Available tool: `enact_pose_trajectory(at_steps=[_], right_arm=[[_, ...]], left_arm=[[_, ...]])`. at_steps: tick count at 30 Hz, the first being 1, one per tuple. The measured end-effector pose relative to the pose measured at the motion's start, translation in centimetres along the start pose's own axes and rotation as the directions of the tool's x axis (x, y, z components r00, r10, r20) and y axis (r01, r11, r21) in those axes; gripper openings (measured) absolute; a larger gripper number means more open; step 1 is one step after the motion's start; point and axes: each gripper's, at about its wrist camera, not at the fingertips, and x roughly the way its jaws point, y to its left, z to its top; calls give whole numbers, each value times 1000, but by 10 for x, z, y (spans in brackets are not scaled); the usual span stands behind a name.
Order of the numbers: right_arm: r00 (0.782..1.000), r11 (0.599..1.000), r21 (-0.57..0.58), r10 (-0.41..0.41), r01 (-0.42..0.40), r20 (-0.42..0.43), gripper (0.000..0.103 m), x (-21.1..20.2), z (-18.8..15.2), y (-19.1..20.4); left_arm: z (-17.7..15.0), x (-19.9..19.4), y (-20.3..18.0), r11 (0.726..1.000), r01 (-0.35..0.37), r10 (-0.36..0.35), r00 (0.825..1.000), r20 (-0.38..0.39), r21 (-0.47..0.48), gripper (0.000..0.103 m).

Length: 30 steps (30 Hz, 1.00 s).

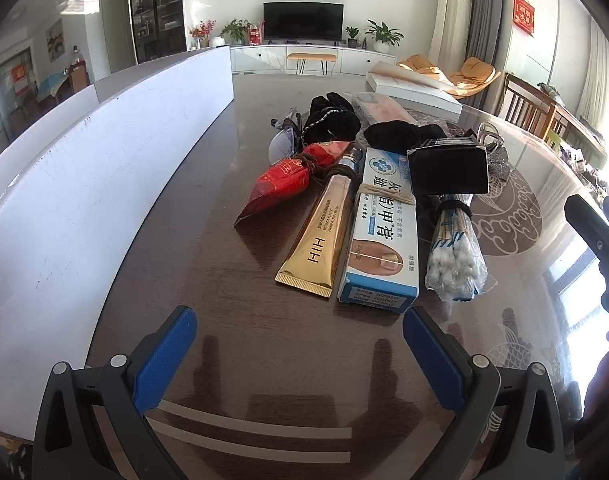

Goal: Organize objects
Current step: 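Move the right tool toward the bagged cotton swab bundle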

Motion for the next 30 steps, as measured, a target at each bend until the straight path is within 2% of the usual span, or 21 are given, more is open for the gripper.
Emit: enact_pose_trajectory(at_steps=[5,14,19,23,25,27,30], right_arm=[[1000,1000,6,7,-7,-7,103,0,0,-3],[996,999,9,45,-44,-80,103,16,1,-3],[988,995,-1,94,-95,-125,103,26,0,2],[982,990,-4,140,-141,-127,103,27,0,4],[969,982,3,189,-191,-161,103,35,0,9],[941,963,55,269,-264,-203,103,46,1,15],[913,944,106,330,-313,-241,103,62,12,34]], left_arm=[[-2,7,2,1000,6,-6,999,-32,-12,103],[-3,11,-1,1000,-22,23,998,-52,13,103],[-4,11,0,1000,-21,22,998,-51,14,103],[-4,10,2,1000,-14,15,999,-48,22,103],[-4,10,3,1000,-9,10,999,-45,28,103],[-4,10,3,999,-6,7,999,-42,32,103],[-5,10,4,999,-4,6,999,-39,34,103]])
